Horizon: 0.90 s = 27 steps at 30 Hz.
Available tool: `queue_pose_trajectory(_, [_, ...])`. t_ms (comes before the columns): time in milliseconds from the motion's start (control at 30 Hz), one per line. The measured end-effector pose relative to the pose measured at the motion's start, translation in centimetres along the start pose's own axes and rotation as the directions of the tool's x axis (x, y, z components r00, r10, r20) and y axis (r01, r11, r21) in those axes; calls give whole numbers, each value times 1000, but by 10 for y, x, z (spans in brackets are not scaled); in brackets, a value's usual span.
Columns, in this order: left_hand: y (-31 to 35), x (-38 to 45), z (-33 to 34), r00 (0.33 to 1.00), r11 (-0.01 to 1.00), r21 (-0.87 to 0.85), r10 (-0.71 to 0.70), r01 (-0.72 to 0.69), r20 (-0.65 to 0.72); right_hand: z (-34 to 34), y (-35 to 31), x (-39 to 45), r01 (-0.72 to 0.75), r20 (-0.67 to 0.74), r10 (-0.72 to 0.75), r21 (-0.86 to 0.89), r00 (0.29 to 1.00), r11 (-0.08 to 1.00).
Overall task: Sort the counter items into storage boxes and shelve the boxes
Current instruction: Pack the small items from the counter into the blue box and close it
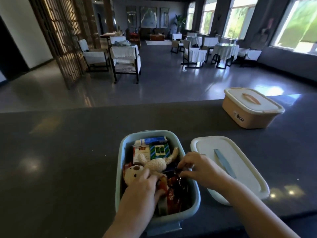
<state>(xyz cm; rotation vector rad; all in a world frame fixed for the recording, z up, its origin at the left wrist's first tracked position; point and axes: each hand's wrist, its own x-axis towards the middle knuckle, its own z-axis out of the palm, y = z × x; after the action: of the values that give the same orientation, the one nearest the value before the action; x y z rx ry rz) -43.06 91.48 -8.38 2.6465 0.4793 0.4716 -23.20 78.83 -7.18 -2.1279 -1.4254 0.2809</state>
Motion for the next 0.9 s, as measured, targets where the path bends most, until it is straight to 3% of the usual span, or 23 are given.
queue_pose_trajectory(267, [67,35,12,990,967,215,143,-138,-9,-35,49,-19,-81,-105,72,-83,992,993])
queue_pose_trajectory(433, [127,74,55,983,940,287,172,-185,70,-71,106,-41,-107,-21,105,-187,994,977])
queue_pose_trajectory(633, [166,112,125,983,884,453,36,-116,182,-107,187,-65,-191,52,217,-306,975,933])
queue_pose_trajectory(900, [159,132,180,934,796,584,-314,160,172,-103,255,-78,-311,92,369,-377,925,873])
